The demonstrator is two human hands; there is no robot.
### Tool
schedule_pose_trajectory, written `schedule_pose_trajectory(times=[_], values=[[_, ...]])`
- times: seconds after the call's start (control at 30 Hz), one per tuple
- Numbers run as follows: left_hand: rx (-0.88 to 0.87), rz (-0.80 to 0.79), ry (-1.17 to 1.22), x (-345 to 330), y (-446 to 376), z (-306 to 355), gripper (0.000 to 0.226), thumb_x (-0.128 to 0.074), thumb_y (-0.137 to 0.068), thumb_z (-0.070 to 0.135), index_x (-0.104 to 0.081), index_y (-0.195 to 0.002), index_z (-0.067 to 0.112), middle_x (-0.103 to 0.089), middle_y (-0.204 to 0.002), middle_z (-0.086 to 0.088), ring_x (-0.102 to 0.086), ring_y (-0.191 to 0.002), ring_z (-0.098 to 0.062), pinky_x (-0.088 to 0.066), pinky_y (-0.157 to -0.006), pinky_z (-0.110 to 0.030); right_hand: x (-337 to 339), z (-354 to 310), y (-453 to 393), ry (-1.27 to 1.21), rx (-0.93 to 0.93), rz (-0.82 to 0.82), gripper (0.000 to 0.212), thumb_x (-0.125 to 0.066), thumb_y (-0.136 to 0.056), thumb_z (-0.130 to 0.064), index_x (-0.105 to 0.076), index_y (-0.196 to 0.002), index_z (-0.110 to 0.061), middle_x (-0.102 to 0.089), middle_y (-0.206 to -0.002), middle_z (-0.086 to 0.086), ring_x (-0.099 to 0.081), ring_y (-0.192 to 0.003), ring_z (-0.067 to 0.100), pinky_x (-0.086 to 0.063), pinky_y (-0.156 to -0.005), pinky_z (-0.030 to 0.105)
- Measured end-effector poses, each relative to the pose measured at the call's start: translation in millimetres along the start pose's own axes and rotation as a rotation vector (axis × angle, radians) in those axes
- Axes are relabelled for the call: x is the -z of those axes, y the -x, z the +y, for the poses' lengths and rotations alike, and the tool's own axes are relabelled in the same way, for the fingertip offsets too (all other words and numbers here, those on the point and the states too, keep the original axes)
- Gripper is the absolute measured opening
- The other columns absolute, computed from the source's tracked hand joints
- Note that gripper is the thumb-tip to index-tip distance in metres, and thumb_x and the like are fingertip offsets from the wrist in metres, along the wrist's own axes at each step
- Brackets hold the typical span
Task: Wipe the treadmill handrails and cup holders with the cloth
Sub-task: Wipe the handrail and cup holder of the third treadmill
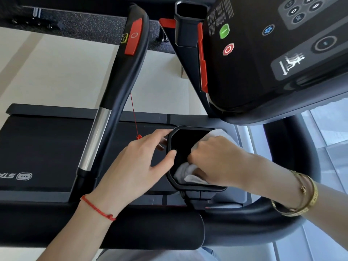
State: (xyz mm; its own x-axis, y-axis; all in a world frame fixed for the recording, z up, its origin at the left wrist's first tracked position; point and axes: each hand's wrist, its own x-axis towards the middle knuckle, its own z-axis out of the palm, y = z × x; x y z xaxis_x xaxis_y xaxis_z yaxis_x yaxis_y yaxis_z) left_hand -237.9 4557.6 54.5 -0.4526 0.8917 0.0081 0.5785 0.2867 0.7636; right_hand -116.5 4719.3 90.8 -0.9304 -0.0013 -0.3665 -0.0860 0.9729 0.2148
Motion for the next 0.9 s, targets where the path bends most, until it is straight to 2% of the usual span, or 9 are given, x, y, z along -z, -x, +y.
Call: schedule_pose_trajectory(times=[0.07, 0.13, 0.23, 0.33, 0.47, 0.6, 0.67, 0.77, 0.9], values=[[0.008, 0.001, -0.01, 0.3, 0.2, 0.1, 0.056, -0.036, -0.083, 0.068, -0.038, -0.136, 0.05, -0.052, -0.108, 0.039, -0.052, -0.106, 0.013, -0.047, -0.085, -0.014, 0.1, 0.3, 2.7, -0.021, 0.014, -0.005, 0.057, 0.001, -0.078, -0.052, -0.043, -0.061, -0.02, -0.051, -0.061, 0.0, -0.051, -0.058, 0.024, -0.036, -0.06, 0.033], [0.017, -0.004, -0.013, 0.6, 0.9, -0.6, 0.058, -0.036, -0.083, 0.069, -0.038, -0.137, 0.049, -0.054, -0.112, 0.036, -0.053, -0.107, 0.01, -0.046, -0.086, -0.014, 2.6, -0.2, 8.0, -0.064, 0.005, 0.021, 0.053, -0.008, -0.087, -0.049, -0.049, -0.065, -0.021, -0.053, -0.062, -0.001, -0.054, -0.061, 0.024, -0.034, -0.063, 0.033], [0.028, -0.004, -0.029, 0.9, 3.1, -1.9, 0.058, -0.035, -0.084, 0.071, -0.035, -0.138, 0.05, -0.056, -0.12, 0.029, -0.053, -0.109, 0.007, -0.043, -0.084, -0.011, 3.2, -3.8, 20.9, -0.121, -0.039, 0.073, 0.052, -0.013, -0.096, -0.046, -0.059, -0.087, -0.023, -0.063, -0.076, -0.004, -0.061, -0.073, 0.019, -0.04, -0.072, 0.03], [0.037, -0.009, -0.036, 1.3, 5.2, -0.3, 0.056, -0.04, -0.088, 0.066, -0.036, -0.141, 0.048, -0.057, -0.119, 0.027, -0.057, -0.109, 0.002, -0.051, -0.089, -0.023, 6.6, -11.7, 37.9, -0.235, -0.117, 0.156, 0.049, -0.015, -0.097, -0.048, -0.057, -0.1, -0.024, -0.063, -0.088, -0.006, -0.061, -0.082, 0.016, -0.047, -0.077, 0.027], [0.024, 0.02, -0.092, -1.2, 9.9, 5.7, 0.057, -0.039, -0.09, 0.06, -0.037, -0.145, 0.043, -0.061, -0.119, 0.02, -0.061, -0.107, -0.005, -0.055, -0.088, -0.034, 1.4, -20.7, 62.3, -0.307, -0.132, 0.37, 0.011, -0.059, -0.095, -0.024, -0.068, -0.097, -0.019, -0.066, -0.094, -0.003, -0.063, -0.086, 0.021, -0.049, -0.081, 0.032], [-0.004, 0.08, -0.154, -2.8, 14.7, 5.2, 0.051, -0.039, -0.09, 0.06, -0.044, -0.138, 0.043, -0.065, -0.111, 0.022, -0.062, -0.101, -0.003, -0.055, -0.081, -0.03, -6.5, -23.8, 78.3, -0.502, -0.175, 0.396, 0.031, -0.035, -0.103, -0.035, -0.058, -0.118, -0.02, -0.061, -0.112, -0.006, -0.056, -0.106, 0.016, -0.04, -0.095, 0.028], [-0.02, 0.1, -0.164, -2.7, 15.3, 6.0, 0.048, -0.041, -0.09, 0.058, -0.051, -0.133, 0.04, -0.067, -0.107, 0.021, -0.064, -0.098, -0.007, -0.055, -0.081, -0.032, -7.9, -25.4, 82.1, -0.531, -0.164, 0.422, 0.027, -0.039, -0.103, -0.032, -0.055, -0.122, -0.021, -0.059, -0.115, -0.009, -0.053, -0.108, 0.013, -0.038, -0.099, 0.029], [-0.025, 0.106, -0.179, -2.6, 16.4, 10.0, 0.049, -0.042, -0.088, 0.056, -0.055, -0.13, 0.034, -0.065, -0.101, 0.019, -0.065, -0.094, -0.013, -0.056, -0.077, -0.035, -6.2, -33.6, 84.8, -0.581, -0.181, 0.487, 0.022, -0.044, -0.101, -0.027, -0.055, -0.12, -0.022, -0.059, -0.109, -0.013, -0.052, -0.1, 0.009, -0.039, -0.095, 0.027], [-0.024, 0.072, -0.187, -0.5, 18.2, 12.0, 0.053, -0.039, -0.087, 0.058, -0.053, -0.132, 0.034, -0.066, -0.107, 0.014, -0.065, -0.098, -0.014, -0.056, -0.081, -0.039, -2.5, -43.4, 85.1, -0.553, -0.196, 0.469, 0.026, -0.041, -0.102, -0.036, -0.052, -0.12, -0.021, -0.06, -0.099, -0.009, -0.05, -0.089, 0.013, -0.038, -0.085, 0.027]])
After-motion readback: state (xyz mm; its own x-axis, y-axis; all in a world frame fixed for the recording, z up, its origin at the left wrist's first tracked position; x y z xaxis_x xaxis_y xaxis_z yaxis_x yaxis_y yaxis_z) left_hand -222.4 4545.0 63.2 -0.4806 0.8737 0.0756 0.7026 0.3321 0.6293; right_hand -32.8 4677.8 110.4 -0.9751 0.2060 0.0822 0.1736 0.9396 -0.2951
